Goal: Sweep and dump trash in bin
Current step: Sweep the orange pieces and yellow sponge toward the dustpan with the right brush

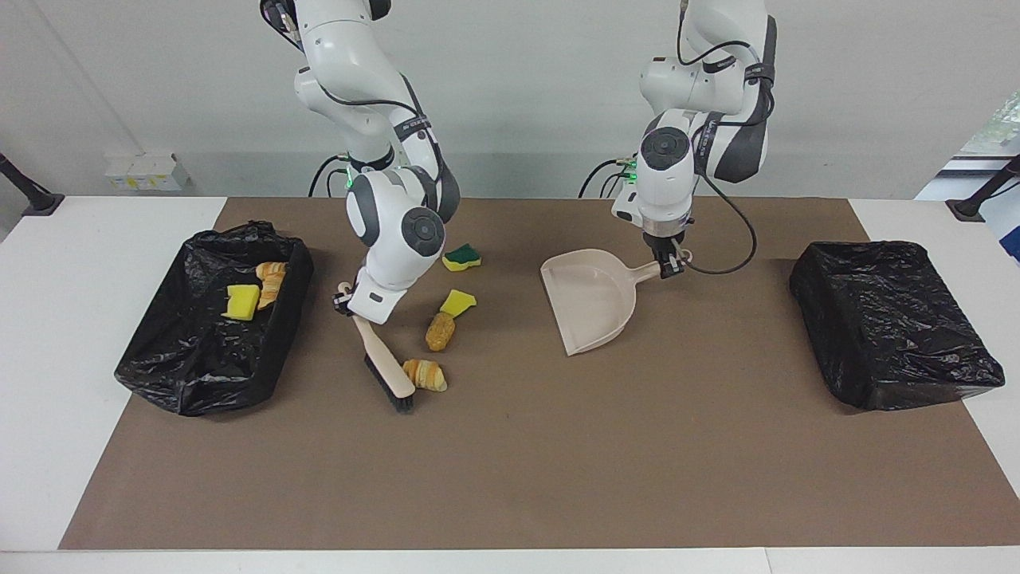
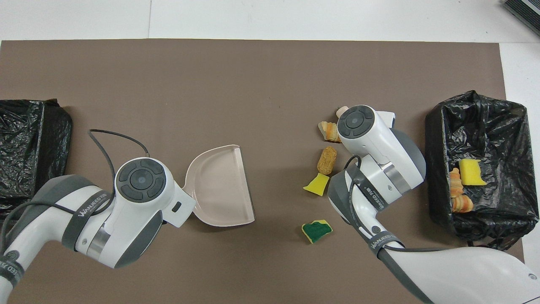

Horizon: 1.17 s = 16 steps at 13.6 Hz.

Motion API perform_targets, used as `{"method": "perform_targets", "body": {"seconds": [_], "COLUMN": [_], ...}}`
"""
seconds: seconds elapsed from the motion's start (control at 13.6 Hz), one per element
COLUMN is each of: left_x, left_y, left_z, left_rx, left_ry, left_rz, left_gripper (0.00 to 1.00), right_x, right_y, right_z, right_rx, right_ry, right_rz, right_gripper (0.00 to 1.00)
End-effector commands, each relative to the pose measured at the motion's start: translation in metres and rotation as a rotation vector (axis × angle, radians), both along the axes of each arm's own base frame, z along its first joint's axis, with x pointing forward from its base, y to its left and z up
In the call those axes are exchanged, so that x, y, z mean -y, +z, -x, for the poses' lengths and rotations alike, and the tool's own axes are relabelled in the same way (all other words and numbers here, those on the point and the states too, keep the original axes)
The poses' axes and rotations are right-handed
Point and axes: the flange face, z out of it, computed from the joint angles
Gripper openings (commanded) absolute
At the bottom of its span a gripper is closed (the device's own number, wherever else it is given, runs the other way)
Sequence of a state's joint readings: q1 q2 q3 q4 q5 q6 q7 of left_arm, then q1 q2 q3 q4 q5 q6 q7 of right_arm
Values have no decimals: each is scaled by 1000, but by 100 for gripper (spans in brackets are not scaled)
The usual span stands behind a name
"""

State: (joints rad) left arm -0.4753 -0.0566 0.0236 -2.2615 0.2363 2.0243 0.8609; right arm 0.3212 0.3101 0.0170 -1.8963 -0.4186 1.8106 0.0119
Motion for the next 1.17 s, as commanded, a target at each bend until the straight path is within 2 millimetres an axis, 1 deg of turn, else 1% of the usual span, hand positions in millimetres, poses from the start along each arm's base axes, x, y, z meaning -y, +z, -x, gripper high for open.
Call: {"method": "perform_targets", "body": {"seconds": [0.0,0.15,0.29,0.37,0.51,0.59,0.73,0.88,0.95,1.1], "left_x": [-10,-10,-7,-6,-4,-5,-5,-6,-6,-8], "left_y": [0,1,1,0,0,0,0,0,0,0], "left_z": [10,11,12,14,15,15,15,15,15,13], "left_rx": [-9,-10,-10,-10,-11,-10,-8,-8,-7,-7], "left_ry": [13,14,9,4,3,4,3,5,5,8], "left_rz": [-26,-27,-27,-27,-28,-28,-26,-26,-25,-23], "left_gripper": [0,0,0,0,0,0,0,0,0,0], "right_x": [-35,-60,-78,-93,-111,-126,-142,-166,-172,-189], "right_y": [5,4,6,7,6,3,1,3,2,0], "right_z": [25,46,62,72,83,89,91,99,100,113], "right_rx": [-36,-62,-93,-117,-130,-129,-127,-140,-144,-157], "right_ry": [-60,-133,-199,-222,-305,-347,-445,-502,-549,-575], "right_rz": [-48,-97,-131,-158,-194,-204,-276,-356,-398,-469], "right_gripper": [0,0,0,0,0,0,0,0,0,0]}}
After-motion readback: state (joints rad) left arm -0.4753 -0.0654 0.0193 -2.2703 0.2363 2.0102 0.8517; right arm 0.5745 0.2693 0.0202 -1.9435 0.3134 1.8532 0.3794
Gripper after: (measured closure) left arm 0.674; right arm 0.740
